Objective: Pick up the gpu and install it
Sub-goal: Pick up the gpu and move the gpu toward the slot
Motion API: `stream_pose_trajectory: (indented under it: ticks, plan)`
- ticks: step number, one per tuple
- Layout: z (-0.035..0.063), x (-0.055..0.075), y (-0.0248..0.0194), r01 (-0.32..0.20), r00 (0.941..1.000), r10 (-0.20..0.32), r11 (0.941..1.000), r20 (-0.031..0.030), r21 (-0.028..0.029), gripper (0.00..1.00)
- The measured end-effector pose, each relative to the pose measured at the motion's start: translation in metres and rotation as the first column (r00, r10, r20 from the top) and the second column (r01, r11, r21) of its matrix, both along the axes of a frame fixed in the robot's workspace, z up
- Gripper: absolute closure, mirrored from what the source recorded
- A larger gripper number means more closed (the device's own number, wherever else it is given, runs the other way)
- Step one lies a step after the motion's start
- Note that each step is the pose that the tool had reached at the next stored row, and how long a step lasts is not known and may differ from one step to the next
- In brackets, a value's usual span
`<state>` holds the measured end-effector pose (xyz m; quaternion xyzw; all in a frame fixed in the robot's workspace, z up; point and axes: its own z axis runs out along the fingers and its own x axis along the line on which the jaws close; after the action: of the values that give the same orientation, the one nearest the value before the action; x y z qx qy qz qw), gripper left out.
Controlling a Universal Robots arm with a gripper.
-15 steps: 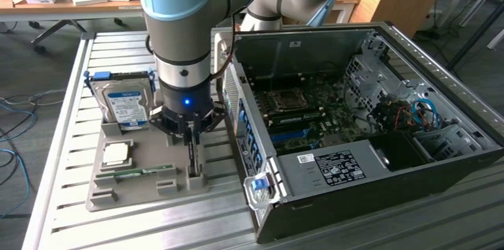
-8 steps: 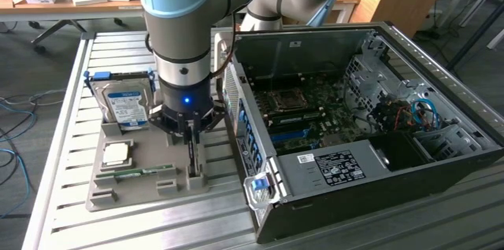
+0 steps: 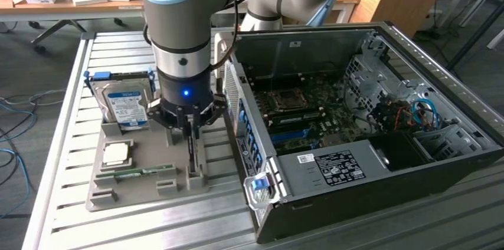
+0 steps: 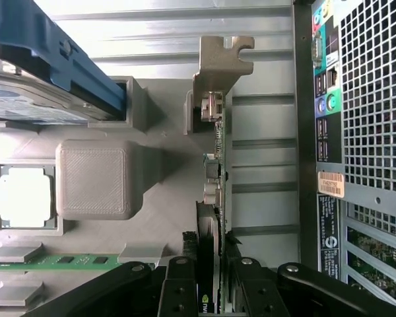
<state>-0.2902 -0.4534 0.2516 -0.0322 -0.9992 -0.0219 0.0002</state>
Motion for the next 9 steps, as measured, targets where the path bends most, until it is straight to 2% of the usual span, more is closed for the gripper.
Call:
stream_pose_trajectory:
  ticks: [9]
  plan:
    - [0.0272,0.0,0.0,0.0,1.0,0.0,1.0,0.0001,0.0013,0.74]
